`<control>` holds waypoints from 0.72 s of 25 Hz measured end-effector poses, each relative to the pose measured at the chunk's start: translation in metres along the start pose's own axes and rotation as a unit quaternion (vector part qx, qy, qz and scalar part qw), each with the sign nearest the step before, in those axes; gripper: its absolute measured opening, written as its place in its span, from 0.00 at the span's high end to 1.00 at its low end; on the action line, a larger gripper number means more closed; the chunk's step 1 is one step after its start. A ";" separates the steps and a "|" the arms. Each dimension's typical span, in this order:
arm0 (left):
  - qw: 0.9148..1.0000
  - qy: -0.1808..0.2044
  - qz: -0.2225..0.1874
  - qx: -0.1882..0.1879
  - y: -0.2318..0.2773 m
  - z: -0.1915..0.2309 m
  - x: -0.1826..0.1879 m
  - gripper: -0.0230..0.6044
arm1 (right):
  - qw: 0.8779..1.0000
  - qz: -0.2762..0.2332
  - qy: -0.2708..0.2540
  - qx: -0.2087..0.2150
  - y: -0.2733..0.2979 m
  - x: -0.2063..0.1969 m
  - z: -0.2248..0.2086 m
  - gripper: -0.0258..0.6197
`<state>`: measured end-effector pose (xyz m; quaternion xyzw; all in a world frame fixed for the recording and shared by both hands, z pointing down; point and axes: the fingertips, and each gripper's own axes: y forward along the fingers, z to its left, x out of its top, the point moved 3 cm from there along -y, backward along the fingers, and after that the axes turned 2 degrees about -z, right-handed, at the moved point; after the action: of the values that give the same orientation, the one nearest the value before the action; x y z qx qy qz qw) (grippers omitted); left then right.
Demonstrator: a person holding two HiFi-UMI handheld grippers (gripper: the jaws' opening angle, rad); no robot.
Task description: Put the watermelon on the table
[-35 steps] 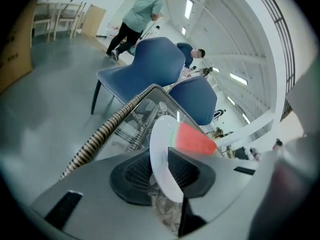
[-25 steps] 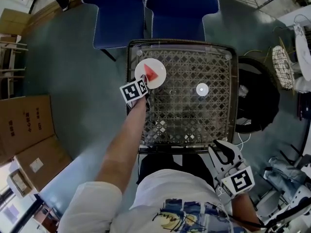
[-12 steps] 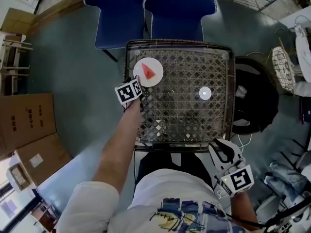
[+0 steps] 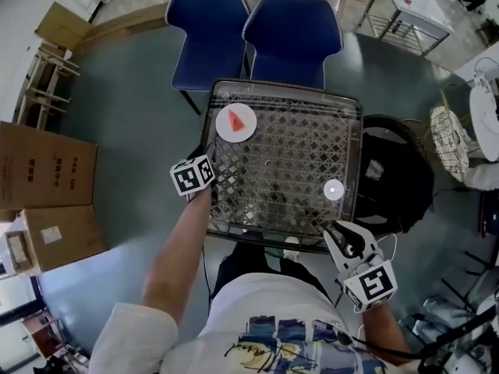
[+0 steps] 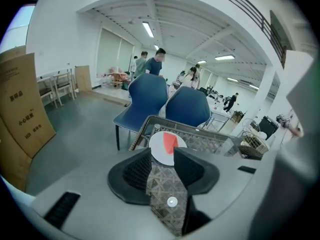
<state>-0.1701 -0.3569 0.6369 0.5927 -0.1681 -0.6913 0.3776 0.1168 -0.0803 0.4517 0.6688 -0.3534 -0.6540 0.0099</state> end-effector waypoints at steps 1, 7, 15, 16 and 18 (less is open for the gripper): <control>1.000 -0.002 -0.010 0.000 -0.014 -0.004 0.000 0.73 | 1.000 -0.005 -0.005 0.004 -0.007 -0.002 -0.001 0.84; 0.999 -0.011 -0.052 -0.004 -0.095 -0.034 -0.014 0.73 | 0.997 -0.030 -0.047 0.044 -0.040 -0.007 -0.002 0.84; 0.992 -0.001 -0.111 -0.063 -0.232 -0.092 -0.038 0.90 | 0.990 -0.047 -0.078 0.111 -0.064 -0.014 0.015 0.84; 0.990 0.002 -0.114 -0.079 -0.248 -0.100 -0.042 0.91 | 0.989 -0.048 -0.080 0.117 -0.065 -0.014 0.018 0.84; 0.986 0.008 -0.119 -0.113 -0.277 -0.117 -0.047 0.95 | 0.987 -0.055 -0.085 0.123 -0.068 -0.012 0.024 0.84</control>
<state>-0.1486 -0.1158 0.4530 0.5673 -0.0141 -0.7412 0.3587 0.1279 -0.0126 0.4266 0.6255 -0.3932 -0.6596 -0.1380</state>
